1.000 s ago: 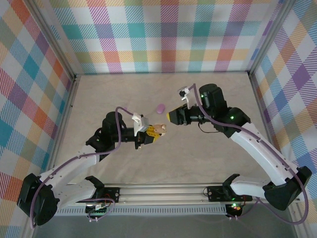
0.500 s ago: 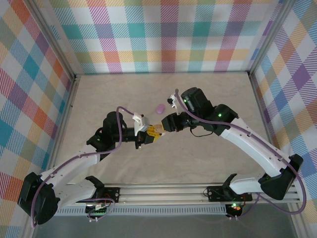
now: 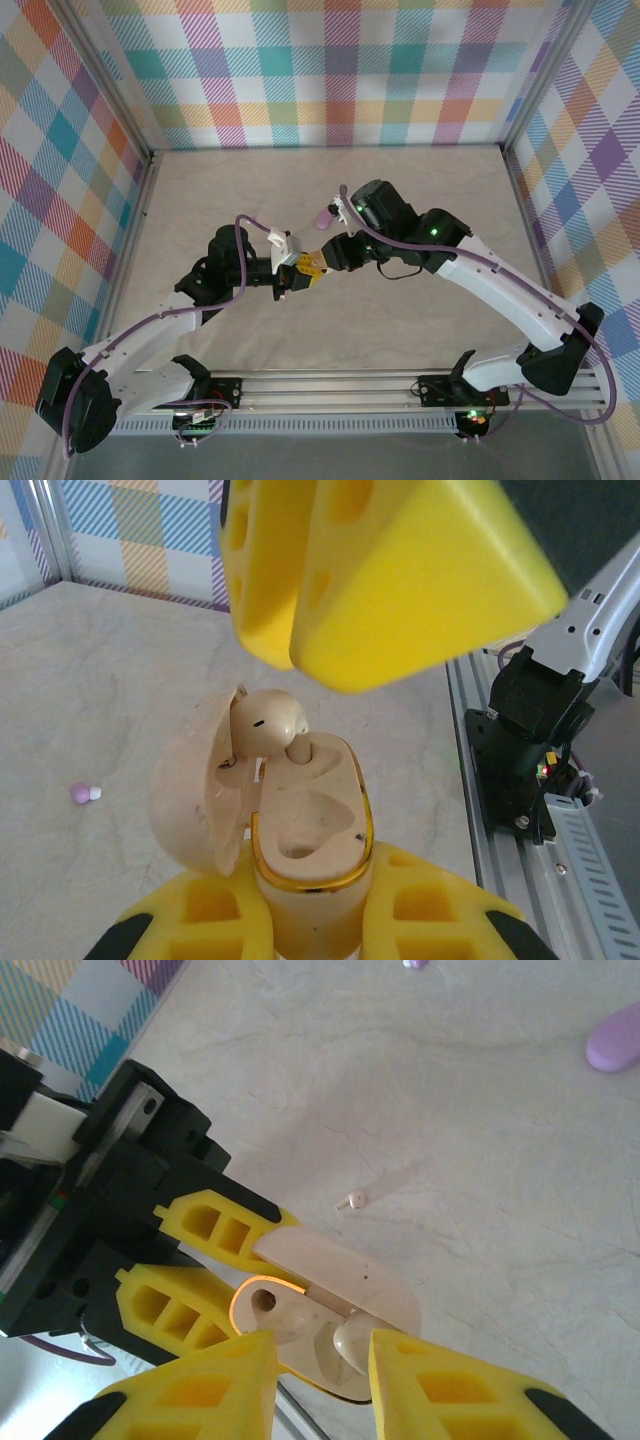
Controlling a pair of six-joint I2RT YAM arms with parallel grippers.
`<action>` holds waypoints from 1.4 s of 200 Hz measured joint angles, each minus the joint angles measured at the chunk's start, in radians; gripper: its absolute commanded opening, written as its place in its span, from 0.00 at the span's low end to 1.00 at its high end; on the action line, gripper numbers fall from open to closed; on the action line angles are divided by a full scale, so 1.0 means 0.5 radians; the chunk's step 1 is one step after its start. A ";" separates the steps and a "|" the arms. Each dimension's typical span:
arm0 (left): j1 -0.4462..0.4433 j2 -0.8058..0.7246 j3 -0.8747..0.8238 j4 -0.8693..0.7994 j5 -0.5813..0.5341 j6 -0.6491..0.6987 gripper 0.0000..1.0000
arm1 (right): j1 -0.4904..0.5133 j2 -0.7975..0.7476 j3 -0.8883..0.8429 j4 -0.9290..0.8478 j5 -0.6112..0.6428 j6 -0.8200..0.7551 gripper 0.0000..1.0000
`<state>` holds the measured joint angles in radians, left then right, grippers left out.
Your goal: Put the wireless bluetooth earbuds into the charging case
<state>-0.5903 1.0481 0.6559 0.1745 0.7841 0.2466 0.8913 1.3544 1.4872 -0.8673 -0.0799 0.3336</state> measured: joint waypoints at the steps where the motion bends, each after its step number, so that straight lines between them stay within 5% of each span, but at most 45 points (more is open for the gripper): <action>1: 0.000 0.000 0.000 0.000 0.000 0.000 0.00 | 0.001 0.001 0.000 -0.002 0.002 0.000 0.31; 181: 0.000 -0.001 0.000 -0.037 0.002 -0.001 0.00 | 0.024 0.121 0.060 -0.126 0.057 -0.124 0.26; 280: -0.002 -0.020 -0.002 -0.021 0.094 -0.001 0.00 | 0.023 -0.040 -0.089 -0.040 -0.060 -0.616 0.21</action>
<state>-0.5915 1.0382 0.6548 0.1642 0.8310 0.2462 0.9028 1.3342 1.4425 -0.8871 -0.1097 0.0257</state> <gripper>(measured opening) 0.156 0.214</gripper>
